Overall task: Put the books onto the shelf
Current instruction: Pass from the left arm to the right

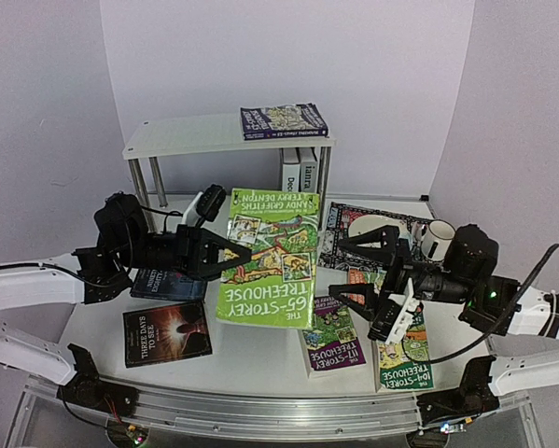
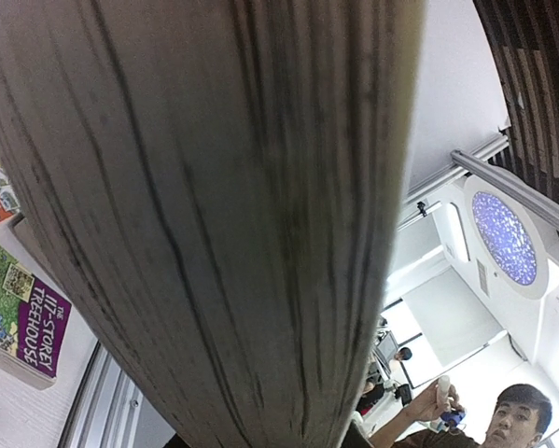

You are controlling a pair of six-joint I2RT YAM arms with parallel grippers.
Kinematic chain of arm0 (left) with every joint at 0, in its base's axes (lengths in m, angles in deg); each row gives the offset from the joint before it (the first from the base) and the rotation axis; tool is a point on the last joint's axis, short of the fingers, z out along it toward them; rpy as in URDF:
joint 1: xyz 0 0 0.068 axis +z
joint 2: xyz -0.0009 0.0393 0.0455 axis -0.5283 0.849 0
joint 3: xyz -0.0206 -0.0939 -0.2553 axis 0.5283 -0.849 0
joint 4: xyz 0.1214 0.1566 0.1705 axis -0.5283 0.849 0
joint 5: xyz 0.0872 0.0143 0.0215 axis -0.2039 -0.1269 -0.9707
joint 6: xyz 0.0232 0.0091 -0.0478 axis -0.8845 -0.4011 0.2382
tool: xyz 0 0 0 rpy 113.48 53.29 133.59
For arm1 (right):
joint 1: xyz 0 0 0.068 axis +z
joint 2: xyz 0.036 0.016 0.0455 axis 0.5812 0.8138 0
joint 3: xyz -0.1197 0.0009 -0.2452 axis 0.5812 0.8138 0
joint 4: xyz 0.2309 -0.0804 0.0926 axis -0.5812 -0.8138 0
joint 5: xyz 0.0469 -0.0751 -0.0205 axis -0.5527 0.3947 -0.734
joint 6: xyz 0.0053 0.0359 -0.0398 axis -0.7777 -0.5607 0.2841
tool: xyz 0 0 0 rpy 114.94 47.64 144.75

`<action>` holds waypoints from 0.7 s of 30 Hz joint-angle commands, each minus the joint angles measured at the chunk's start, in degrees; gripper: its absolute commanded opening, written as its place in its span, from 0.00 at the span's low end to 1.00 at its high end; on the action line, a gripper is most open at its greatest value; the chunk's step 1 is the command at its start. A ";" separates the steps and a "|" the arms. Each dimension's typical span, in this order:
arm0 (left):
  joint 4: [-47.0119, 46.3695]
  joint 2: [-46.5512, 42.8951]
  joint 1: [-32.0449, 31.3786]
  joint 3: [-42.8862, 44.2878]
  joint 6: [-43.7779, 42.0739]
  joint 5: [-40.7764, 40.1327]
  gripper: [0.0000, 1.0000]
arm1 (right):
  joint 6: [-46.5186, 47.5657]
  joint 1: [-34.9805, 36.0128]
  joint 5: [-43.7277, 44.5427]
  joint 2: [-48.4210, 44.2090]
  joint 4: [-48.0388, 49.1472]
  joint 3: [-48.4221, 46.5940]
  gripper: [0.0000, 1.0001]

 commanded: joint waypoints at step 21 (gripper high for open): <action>-5.95 3.53 0.21 4.91 5.05 3.69 0.03 | 26.04 6.69 5.88 8.45 8.19 -4.72 0.51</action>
